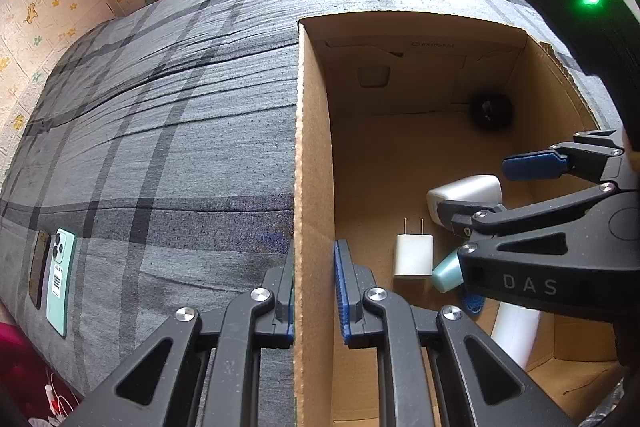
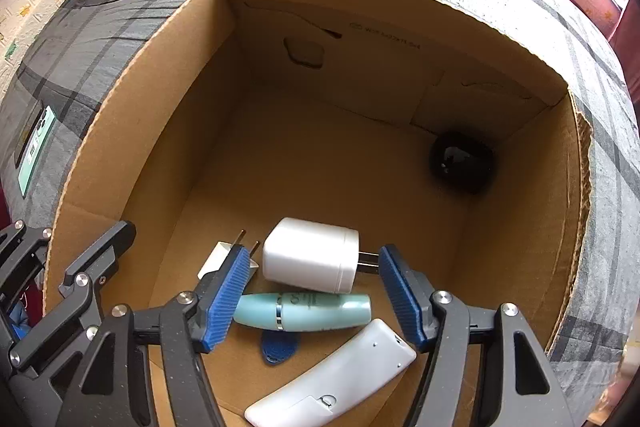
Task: Organize rigid objects
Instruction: 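Lower the charger block near the black cap and open the right gripper, then move the right gripper back to the keychain with metal clasp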
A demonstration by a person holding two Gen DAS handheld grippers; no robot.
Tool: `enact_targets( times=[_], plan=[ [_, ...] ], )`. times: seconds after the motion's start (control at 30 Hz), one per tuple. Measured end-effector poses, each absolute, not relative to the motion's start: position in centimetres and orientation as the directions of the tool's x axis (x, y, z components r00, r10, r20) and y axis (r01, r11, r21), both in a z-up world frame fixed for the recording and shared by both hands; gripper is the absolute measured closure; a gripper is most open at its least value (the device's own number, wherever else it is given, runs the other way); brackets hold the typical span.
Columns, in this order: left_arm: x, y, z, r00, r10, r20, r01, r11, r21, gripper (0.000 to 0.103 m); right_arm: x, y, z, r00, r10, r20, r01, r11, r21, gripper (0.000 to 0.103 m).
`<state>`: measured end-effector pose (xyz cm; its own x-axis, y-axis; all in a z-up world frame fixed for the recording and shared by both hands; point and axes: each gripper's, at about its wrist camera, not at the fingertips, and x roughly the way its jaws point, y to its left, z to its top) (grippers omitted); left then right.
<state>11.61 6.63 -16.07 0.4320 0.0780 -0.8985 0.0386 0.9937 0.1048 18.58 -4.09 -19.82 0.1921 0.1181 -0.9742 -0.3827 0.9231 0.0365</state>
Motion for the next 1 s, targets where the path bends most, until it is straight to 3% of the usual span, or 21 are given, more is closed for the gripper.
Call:
enact_targets(
  times=[0.2,1.0],
  plan=[
    [11.5,6.6,-16.1,0.432,0.081,-0.898,0.037,0.993,0.108,0.087,17.8,-3.9,-18.3,0.244,0.119,-0.962,-0.403,0.915,0.011,0.019],
    [11.6,6.7,-16.3,0.429,0.086,-0.899,0.036,0.993,0.112,0.087,16.9,-7.9,-11.9,0.383,0.138,-0.914,-0.341,0.940,-0.001,0.001]
  ],
)
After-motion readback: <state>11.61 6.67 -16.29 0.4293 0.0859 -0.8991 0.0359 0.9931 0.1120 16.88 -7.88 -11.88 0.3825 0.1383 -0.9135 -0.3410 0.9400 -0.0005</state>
